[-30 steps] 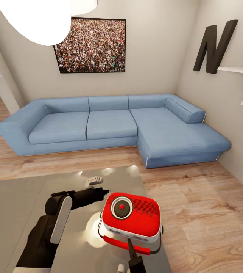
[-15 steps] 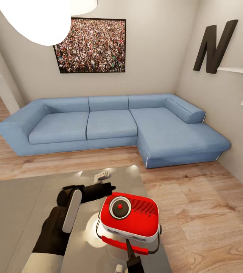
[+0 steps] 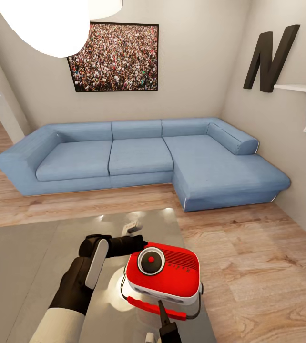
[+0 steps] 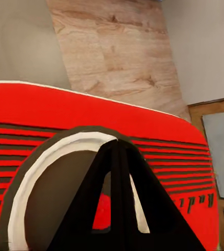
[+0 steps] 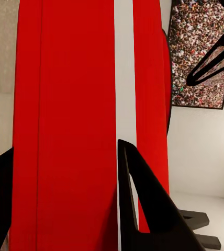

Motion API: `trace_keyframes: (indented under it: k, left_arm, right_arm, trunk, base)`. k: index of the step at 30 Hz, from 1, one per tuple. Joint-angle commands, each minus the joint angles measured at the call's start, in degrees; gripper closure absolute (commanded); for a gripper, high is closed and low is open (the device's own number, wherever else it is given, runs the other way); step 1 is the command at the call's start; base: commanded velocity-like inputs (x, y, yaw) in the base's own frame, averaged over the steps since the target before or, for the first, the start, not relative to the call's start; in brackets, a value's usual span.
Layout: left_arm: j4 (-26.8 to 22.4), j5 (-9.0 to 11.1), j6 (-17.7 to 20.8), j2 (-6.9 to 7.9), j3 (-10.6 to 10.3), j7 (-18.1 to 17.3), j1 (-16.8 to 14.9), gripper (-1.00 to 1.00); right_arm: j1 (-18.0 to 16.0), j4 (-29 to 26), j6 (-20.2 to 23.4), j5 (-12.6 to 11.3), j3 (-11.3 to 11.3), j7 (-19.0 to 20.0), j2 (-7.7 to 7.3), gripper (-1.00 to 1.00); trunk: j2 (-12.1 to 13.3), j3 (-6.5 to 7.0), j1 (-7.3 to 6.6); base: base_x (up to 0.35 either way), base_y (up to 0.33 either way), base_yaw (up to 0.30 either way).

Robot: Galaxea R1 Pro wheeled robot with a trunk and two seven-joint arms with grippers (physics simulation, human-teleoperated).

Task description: Turn on the radio receiver that's on the table in the living room.

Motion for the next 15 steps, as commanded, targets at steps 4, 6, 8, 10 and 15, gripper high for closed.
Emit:
trace_keyframes:
  k: [4, 6, 8, 10, 15]
  left_arm:
    - [1.61, 0.45, 0.01, 0.0, 0.06, 0.02, 0.0, 1.0]
    - [1.82, 0.98, 0.01, 0.0, 0.07, 0.0, -0.01, 1.0]
    - [2.39, 1.38, -0.05, 0.0, 0.02, 0.02, -0.01, 1.0]
    - [2.83, 1.49, -0.07, 0.0, 0.0, 0.03, -0.02, 1.0]
    - [5.73, 1.56, -0.22, 0.0, 0.06, 0.03, -1.41, 1.0]
  right_arm:
    - [-0.01, -0.03, 0.35, 0.34, 0.01, -0.01, 0.0, 1.0]
    - [-0.01, -0.03, 0.35, 0.34, 0.01, -0.01, 0.0, 1.0]
    - [-0.01, -0.03, 0.35, 0.34, 0.06, -0.01, 0.0, 1.0]
    - [-0.01, -0.03, 0.35, 0.37, 0.09, -0.11, 0.11, 1.0]
    - [-0.01, -0.03, 0.39, 0.36, 0.1, -0.48, 0.96, 1.0]
  trunk:
    - [0.0, 0.0, 0.0]
    - [0.0, 0.0, 0.0]
    - [0.0, 0.0, 0.0]
    - [0.0, 0.0, 0.0]
    - [0.0, 0.0, 0.0]
  base:
    - [0.0, 0.0, 0.0]
    - [0.0, 0.0, 0.0]
    - [0.0, 0.0, 0.0]
    - [0.0, 0.0, 0.0]
    - [0.0, 0.0, 0.0]
